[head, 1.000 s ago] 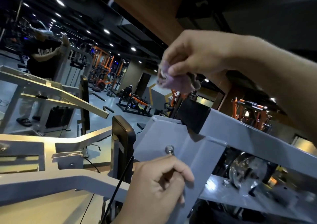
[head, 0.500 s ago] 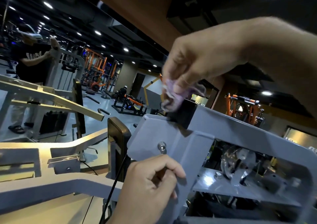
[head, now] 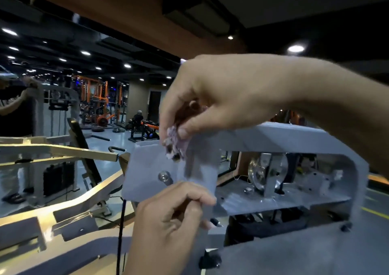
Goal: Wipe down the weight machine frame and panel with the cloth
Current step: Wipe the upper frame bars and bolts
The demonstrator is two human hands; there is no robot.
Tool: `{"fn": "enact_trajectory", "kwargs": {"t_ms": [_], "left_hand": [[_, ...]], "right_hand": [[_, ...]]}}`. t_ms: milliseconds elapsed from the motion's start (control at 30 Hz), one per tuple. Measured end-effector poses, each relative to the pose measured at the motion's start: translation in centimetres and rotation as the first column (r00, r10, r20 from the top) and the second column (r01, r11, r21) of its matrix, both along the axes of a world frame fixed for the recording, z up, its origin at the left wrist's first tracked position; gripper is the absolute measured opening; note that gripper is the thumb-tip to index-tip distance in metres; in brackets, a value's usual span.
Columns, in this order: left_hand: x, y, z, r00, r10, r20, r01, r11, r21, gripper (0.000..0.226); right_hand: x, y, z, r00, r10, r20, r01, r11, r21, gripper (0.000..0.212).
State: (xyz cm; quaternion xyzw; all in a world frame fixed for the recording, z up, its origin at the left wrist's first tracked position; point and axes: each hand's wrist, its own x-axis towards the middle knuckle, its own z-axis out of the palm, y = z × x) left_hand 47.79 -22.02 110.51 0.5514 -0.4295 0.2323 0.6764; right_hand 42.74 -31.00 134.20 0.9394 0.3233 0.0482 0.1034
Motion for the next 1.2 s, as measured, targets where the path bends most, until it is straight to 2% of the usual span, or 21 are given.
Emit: {"fn": "enact_trajectory", "kwargs": {"t_ms": [67, 133, 233, 300, 400, 467, 567, 667, 733, 800, 967, 1100, 1200], "left_hand": [[-0.3, -1.0, 0.3, 0.999, -0.041, 0.034, 0.042, 0.999, -0.014, 0.025], [-0.5, -2.1, 0.5, 0.996, -0.066, 0.063, 0.066, 0.998, 0.002, 0.026], [-0.9, -4.2, 0.7, 0.989, -0.09, 0.114, 0.087, 0.996, 0.029, 0.029], [-1.1, -5.7, 0.9, 0.986, -0.098, 0.135, 0.09, 0.994, 0.062, 0.029], [-1.6, -7.6, 1.0, 0.986, -0.096, 0.134, 0.08, 0.99, 0.119, 0.029], [-2.1, -8.7, 1.0, 0.987, -0.083, 0.141, 0.063, 0.988, 0.142, 0.028], [-2.6, -10.2, 0.6, 0.988, -0.037, 0.149, 0.013, 0.987, 0.161, 0.029], [-3.1, -11.7, 0.1, 0.993, 0.029, 0.112, -0.045, 0.988, 0.146, 0.029], [-3.7, -13.2, 0.0, 0.992, 0.075, 0.104, -0.088, 0.988, 0.123, 0.026], [-4.0, -14.1, -0.2, 0.991, 0.102, 0.082, -0.109, 0.99, 0.094, 0.025], [-6.1, -19.0, -1.1, 0.989, 0.134, 0.063, -0.139, 0.987, 0.079, 0.023], [-7.9, -24.3, -1.7, 0.991, 0.123, 0.054, -0.128, 0.985, 0.114, 0.023], [-9.1, -28.3, -1.5, 0.992, 0.107, 0.066, -0.116, 0.982, 0.151, 0.024]], "right_hand": [[-1.2, -1.5, -0.1, 0.998, -0.057, 0.011, 0.057, 0.998, -0.031, 0.012], [-2.7, -3.9, 0.5, 0.985, -0.15, 0.089, 0.153, 0.988, -0.028, 0.012], [-5.4, -8.2, 0.4, 0.937, -0.246, 0.25, 0.221, 0.968, 0.121, 0.012], [-6.7, -10.9, -0.4, 0.881, -0.295, 0.371, 0.21, 0.944, 0.253, 0.018], [-6.3, -14.0, -3.2, 0.778, -0.32, 0.54, 0.121, 0.921, 0.371, 0.022], [-4.9, -15.0, -6.0, 0.743, -0.275, 0.611, 0.018, 0.92, 0.392, 0.021], [-2.6, -15.7, -9.9, 0.643, -0.163, 0.749, -0.158, 0.928, 0.337, 0.02], [-1.5, -17.3, -11.8, 0.551, -0.002, 0.834, -0.279, 0.942, 0.187, 0.019], [-1.6, -19.9, -11.8, 0.519, 0.08, 0.851, -0.297, 0.95, 0.091, 0.019], [-2.3, -22.9, -11.5, 0.532, 0.063, 0.844, -0.286, 0.952, 0.109, 0.02], [-5.9, -33.1, -12.2, 0.567, -0.204, 0.798, -0.202, 0.905, 0.375, 0.023], [-7.7, -40.4, -14.1, 0.495, -0.364, 0.789, -0.201, 0.835, 0.511, 0.024], [-8.0, -43.2, -16.3, 0.436, -0.468, 0.769, -0.284, 0.739, 0.611, 0.023]]}}
